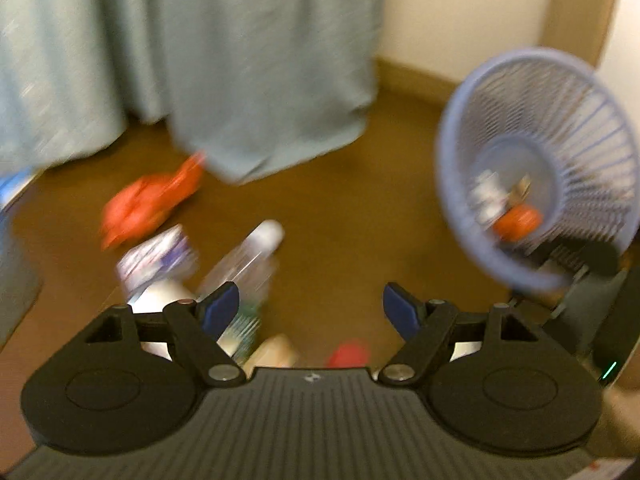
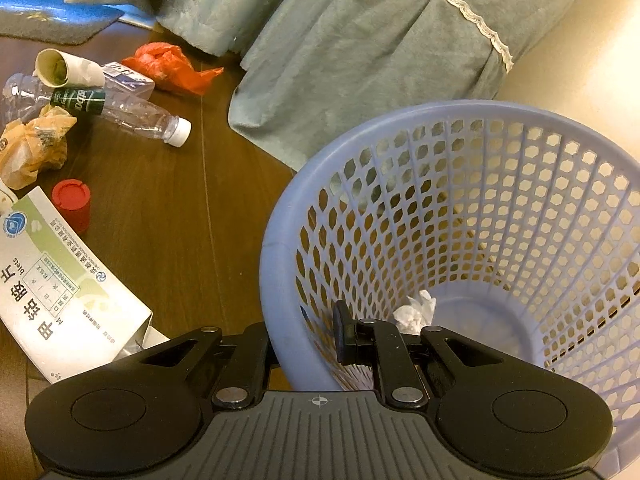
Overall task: Collect trash
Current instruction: 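Release the rubber rings into the wastebasket with the left tool, then grasp the red bottle cap with the left tool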
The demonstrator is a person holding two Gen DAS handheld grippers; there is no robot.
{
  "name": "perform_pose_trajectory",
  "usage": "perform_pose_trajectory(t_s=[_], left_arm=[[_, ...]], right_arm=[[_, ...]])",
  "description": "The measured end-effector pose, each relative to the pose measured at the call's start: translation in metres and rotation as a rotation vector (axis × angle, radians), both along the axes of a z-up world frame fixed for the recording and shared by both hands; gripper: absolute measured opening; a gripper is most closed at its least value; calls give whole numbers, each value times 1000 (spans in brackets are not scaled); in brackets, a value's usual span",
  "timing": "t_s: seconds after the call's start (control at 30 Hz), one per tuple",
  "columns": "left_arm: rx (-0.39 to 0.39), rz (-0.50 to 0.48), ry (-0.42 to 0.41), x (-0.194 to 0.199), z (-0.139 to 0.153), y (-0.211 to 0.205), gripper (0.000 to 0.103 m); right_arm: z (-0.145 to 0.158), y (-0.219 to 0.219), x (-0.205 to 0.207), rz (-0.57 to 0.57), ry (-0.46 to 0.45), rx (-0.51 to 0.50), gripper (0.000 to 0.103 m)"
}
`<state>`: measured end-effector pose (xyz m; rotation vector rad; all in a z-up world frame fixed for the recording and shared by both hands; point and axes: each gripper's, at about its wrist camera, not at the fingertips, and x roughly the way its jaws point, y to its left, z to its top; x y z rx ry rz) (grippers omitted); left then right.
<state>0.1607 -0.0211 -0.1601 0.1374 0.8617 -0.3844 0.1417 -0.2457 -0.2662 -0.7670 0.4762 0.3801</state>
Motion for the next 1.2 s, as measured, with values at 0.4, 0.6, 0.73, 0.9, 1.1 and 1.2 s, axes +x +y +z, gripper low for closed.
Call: perform_pose_trajectory(t_s=[0.4, 0.6, 0.73, 0.9, 1.1, 1.2], left_arm=[[62, -65, 73, -34, -49, 6, 65], [99, -106, 62, -13, -68, -23, 55], [141, -100, 64, -5, -79, -28, 53], [158, -161, 59, -3, -84, -38, 52], [179, -219, 87, -7, -92, -51, 52], [182, -215, 101, -3, -97, -53, 52]], right_arm=[[-4, -4, -8, 4, -4, -22, 10], [-3, -3, -8, 3, -4, -20, 10], [-3, -3, -8, 0, -4, -20, 10], [-3, -3, -8, 1, -4, -20, 10], [-4, -2, -11, -2, -4, -16, 10], [-4, -2, -11, -1, -4, -18, 10]])
